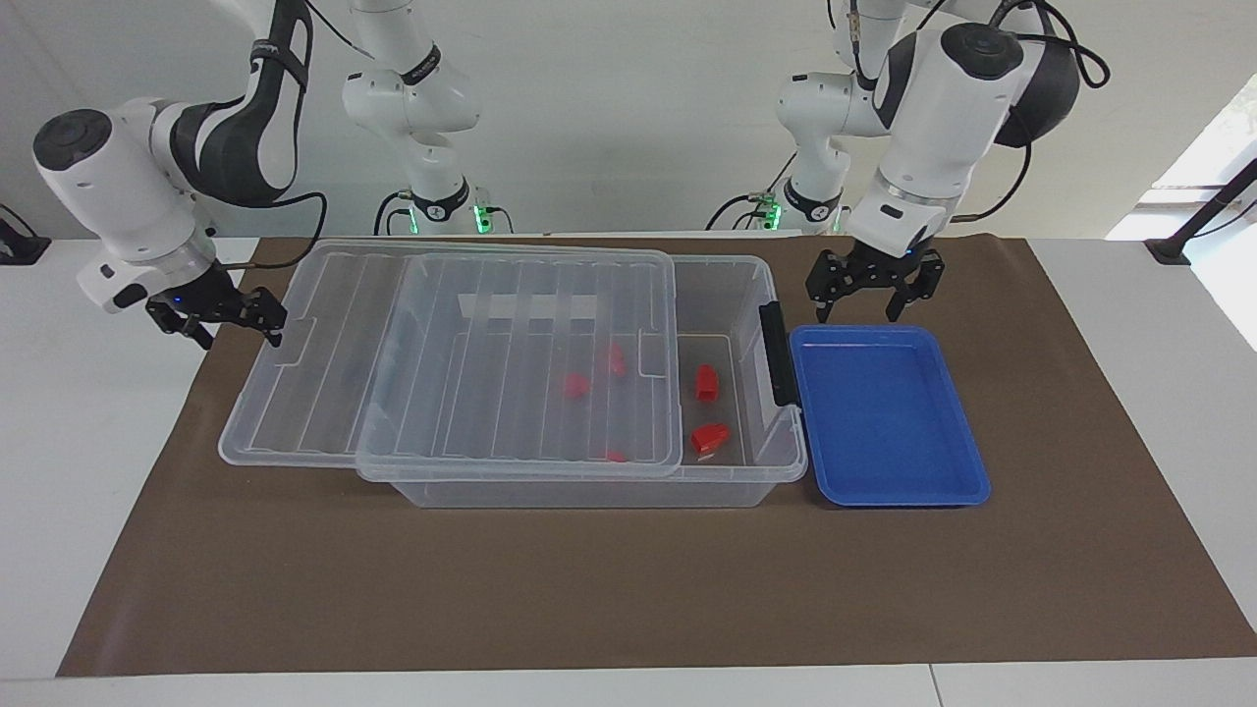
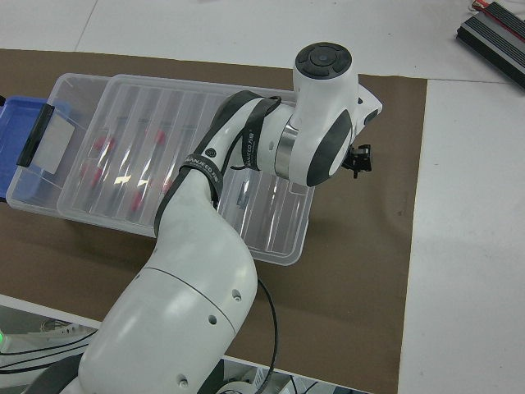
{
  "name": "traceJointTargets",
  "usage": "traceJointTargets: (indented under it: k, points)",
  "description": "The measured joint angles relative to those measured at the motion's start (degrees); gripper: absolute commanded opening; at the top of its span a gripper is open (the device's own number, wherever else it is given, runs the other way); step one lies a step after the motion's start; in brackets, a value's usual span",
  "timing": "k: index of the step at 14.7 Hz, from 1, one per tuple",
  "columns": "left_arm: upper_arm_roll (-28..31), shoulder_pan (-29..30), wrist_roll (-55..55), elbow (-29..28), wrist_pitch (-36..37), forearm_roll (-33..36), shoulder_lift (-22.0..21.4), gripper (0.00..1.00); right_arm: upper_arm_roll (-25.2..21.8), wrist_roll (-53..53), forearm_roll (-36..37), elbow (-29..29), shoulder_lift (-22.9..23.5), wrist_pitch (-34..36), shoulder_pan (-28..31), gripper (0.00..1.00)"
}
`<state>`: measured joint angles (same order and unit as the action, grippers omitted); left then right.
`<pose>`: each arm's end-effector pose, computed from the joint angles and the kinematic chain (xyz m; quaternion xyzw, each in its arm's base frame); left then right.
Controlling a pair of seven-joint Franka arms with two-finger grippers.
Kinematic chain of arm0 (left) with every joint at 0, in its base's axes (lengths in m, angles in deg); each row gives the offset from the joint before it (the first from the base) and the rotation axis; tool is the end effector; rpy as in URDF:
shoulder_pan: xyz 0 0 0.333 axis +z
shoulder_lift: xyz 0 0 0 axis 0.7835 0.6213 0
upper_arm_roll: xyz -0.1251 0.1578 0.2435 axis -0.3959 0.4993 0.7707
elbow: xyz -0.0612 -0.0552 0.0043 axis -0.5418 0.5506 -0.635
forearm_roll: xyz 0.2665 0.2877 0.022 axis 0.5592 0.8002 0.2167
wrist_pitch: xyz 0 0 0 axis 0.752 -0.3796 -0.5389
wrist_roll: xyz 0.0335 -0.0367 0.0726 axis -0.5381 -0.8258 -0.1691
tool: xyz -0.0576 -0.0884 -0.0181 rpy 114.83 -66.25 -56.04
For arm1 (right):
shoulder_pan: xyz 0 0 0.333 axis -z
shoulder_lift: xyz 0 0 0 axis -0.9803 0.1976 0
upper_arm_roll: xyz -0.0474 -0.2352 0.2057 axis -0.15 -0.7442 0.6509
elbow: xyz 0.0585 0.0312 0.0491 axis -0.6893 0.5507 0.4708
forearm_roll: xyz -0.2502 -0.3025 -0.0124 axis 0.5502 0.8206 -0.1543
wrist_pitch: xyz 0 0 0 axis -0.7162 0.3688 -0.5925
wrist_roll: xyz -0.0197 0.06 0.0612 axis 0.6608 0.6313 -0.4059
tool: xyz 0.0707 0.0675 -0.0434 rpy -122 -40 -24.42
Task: Place red block in blue tray from box
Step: 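Reach the left gripper into the opened box toward a red block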
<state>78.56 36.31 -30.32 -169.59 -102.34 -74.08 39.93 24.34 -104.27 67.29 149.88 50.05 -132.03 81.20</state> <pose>0.5331 -0.2151 0.5641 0.9985 -0.0265 0.0451 0.0172 0.5354 -0.1614 0.4663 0.9996 0.0240 -0.0072 0.0159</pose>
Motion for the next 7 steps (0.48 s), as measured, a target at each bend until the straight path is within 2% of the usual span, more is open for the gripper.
traceJointTargets:
  k: [7]
  points:
    - [-0.1, -7.4, -9.9, -6.4, -5.7, 0.0, 0.1, 1.00, -2.4, -3.4, 0.0, 0.5, 0.0, -1.8, 0.0, 1.00]
